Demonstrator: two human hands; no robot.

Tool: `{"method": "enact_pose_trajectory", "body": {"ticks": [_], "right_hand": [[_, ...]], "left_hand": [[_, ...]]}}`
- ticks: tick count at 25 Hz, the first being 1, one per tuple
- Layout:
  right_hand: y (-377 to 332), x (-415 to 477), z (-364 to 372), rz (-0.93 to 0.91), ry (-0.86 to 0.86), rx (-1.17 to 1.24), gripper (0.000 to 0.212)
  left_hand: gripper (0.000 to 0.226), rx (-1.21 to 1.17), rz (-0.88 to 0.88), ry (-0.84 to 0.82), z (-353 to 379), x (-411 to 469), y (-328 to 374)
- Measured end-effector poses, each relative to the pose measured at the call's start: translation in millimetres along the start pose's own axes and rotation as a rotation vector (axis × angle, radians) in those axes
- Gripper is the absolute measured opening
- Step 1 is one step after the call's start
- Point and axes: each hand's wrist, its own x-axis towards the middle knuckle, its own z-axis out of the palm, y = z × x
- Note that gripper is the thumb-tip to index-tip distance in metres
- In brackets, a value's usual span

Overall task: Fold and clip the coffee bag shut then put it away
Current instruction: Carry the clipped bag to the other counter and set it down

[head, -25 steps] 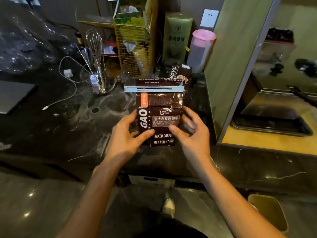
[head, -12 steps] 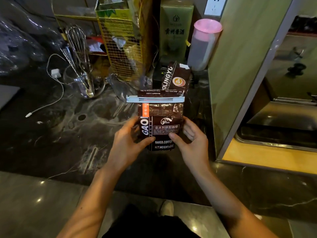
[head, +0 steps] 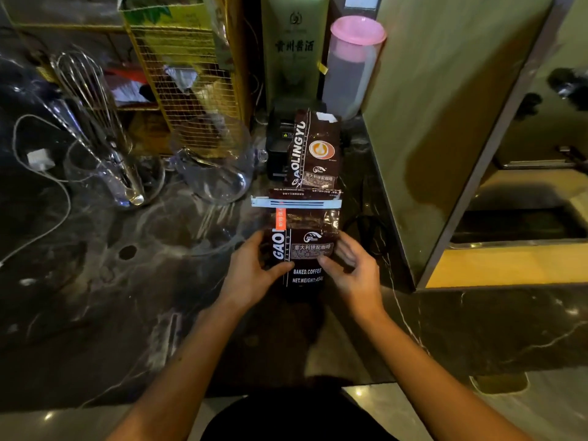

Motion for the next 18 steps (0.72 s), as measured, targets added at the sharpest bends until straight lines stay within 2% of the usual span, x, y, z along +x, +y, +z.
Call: {"method": "enact_pose_trajectory", "body": {"ticks": [6,9,12,15,18], "right_hand": [[8.1,1.3,7.4,0.019,0.067,-0.015,0.054],[12.7,13.7,2.7,0.035,0.046,-0.021,0.053],[20.3,26.5,-6.2,0.092,0.015,0.016,0.062],[27.5,34.5,-13.4,0.143,-0.037,0.083,0.069],[32.7,40.3,-19.6,0.186,-0.116,0.075,0.07]], "left_hand": [[0.069,0.072,0.023,-0.109,0.9,25.5,-4.0],[0.066,0.075,0.017,-0.102,6.8,33.5,-3.5],[0.068,0.075,-0.02,-0.096,13.7,41.3,-4.5],[0.086,0.04,-0.078,-0.099,18.6,45.1,-11.1],[0.094,0.168,-0.079,-0.109,19.1,51.7,-18.6]]}}
